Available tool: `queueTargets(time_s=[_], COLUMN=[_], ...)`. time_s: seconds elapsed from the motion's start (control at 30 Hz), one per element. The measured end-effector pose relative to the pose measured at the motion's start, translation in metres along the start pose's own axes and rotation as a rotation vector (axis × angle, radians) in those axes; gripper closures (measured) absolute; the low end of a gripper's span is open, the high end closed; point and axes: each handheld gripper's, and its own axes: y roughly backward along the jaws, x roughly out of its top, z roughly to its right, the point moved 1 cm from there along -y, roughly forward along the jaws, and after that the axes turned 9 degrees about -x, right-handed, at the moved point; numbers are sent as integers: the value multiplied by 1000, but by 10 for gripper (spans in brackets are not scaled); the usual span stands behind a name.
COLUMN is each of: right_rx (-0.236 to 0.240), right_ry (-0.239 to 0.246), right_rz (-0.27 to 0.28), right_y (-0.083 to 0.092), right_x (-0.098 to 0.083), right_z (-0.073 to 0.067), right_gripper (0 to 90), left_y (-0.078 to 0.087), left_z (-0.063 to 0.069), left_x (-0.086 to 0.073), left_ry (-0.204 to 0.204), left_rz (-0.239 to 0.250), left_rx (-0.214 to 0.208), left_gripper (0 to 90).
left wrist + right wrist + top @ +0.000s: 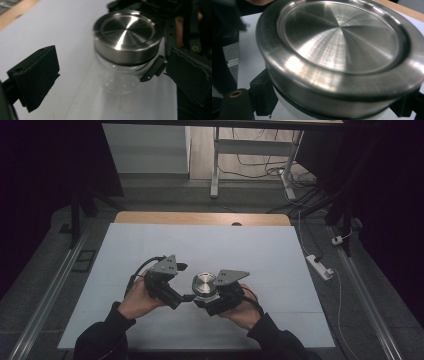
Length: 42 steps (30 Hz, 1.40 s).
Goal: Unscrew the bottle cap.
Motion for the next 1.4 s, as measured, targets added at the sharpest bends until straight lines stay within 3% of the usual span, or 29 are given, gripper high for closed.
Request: queueTargets(time_s=[0.2,0.37,0.6,0.7,0.8,0.93,1.1,1.2,1.3,1.37,1.4], right_rx=[30,57,81,77,59,23,-45,-72,-79,-76,-72], right_ry=[13,30,45,45,37,20,-16,-40,-49,-49,-46], right_rz=[-6,-9,-9,-11,-10,-10,-14,-11,-1,0,1], right_y=[-1,-2,-2,-3,-3,-2,-2,-1,0,1,1], right_x=[0,0,0,0,0,0,-1,-1,-1,0,0], right_z=[-2,-5,-8,-7,-7,-3,1,3,5,5,5], right_gripper=[145,145,145,145,145,145,145,145,145,145,145], left_y=[-10,-17,-22,-22,-22,-25,-34,-38,-38,-33,-28], left_z=[-10,-19,-23,-22,-19,-13,-1,6,6,3,2], left_x=[8,13,14,14,16,20,26,29,33,35,36], left_ry=[-51,-92,-114,-112,-92,-35,76,102,93,108,103], left_rz=[-3,2,9,5,10,10,29,31,38,55,71], left_rx=[-135,-233,-316,-298,-254,-161,0,78,82,47,19], left_gripper=[0,51,176,201,204,205,205,204,179,27,7])
